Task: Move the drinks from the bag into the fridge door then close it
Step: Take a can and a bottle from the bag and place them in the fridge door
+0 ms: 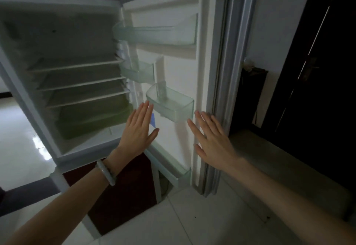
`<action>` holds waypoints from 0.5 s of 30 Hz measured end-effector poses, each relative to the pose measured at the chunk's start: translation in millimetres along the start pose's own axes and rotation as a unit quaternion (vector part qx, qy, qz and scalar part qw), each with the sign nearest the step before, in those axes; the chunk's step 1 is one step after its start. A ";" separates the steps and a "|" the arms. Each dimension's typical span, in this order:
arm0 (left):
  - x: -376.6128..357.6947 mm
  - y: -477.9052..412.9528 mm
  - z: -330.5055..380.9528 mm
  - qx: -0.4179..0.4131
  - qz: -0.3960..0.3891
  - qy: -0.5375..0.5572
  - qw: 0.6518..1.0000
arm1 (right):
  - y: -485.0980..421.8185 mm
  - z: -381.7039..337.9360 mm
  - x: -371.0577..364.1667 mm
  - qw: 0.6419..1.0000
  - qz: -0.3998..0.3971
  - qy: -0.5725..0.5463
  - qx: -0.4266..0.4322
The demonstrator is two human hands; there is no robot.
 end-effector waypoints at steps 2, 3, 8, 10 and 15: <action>-8.7 -25.5 -1.1 -0.013 -0.007 0.003 1.000 | -11.6 12.7 -2.5 1.000 -0.002 -0.005 -0.017; -13.9 -37.1 0.4 -0.025 -0.015 -0.002 1.000 | -17.9 19.2 -4.0 1.000 -0.004 -0.002 -0.024; -47.5 -73.0 14.9 -0.101 -0.030 0.001 0.994 | -48.0 44.8 -13.3 0.998 -0.009 0.027 -0.050; -55.4 -82.4 20.7 -0.125 -0.023 0.013 0.992 | -55.2 53.8 -18.9 0.997 -0.011 0.039 -0.066; -70.5 -108.3 33.8 -0.171 -0.024 0.019 0.985 | -62.5 72.9 -36.0 0.993 -0.022 0.052 -0.101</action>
Point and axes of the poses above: each hand's wrist, its own y-axis away from the middle knuckle, its own x-axis out of the back of the hand, z = x × y, the point moved 2 cm from there along -y, towards the middle knuckle, and after that the axes turned 8 degrees about x, right-handed, at the moved point
